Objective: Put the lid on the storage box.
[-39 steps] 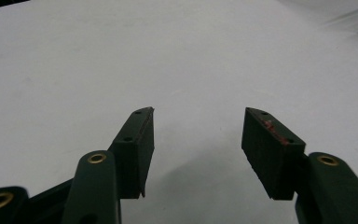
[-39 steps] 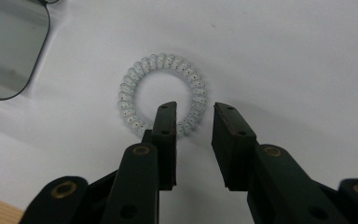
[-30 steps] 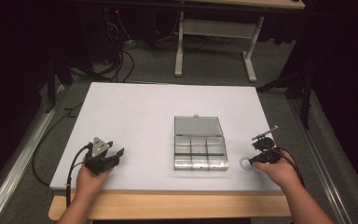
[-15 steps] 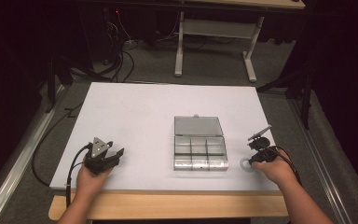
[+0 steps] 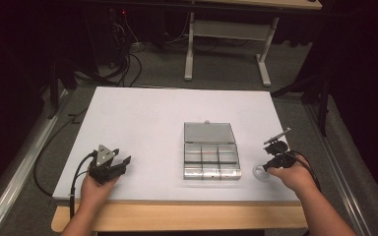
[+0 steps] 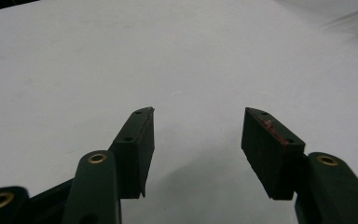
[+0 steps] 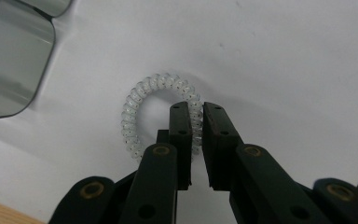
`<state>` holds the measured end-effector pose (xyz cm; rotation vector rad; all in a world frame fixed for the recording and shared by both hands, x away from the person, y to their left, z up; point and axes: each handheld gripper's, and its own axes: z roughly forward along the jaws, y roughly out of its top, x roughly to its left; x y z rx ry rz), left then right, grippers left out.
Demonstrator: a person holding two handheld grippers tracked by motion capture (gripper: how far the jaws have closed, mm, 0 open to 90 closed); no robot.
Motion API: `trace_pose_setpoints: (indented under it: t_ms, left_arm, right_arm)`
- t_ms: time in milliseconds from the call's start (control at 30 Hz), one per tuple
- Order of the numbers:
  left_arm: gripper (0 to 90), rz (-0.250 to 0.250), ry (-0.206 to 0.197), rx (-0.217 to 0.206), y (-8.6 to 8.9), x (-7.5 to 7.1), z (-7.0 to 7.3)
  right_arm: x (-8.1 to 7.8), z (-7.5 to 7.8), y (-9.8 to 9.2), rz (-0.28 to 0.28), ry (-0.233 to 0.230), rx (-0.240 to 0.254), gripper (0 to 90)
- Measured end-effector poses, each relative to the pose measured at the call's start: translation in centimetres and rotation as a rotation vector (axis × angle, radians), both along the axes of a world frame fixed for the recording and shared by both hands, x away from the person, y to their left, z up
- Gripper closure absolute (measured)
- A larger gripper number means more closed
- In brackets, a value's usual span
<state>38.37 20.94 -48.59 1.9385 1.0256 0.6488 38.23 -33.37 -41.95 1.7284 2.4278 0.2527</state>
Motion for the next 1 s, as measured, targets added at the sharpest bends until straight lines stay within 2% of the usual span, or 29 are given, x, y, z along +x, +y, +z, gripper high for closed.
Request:
trace_pose_setpoints:
  t_ms: [300, 1000]
  left_arm:
    - [44.7, -0.003, 0.002, -0.005, 0.1, 0.0, 0.0]
    - [44.7, 0.000, -0.001, -0.002, 0.0, 0.0, 0.0]
  right_arm:
    - [0.1, 1.4, 0.2, 0.004, -0.024, 0.018, 83.5]
    - [0.0, 4.1, 1.0, 0.032, -0.065, 0.008, 83.6]
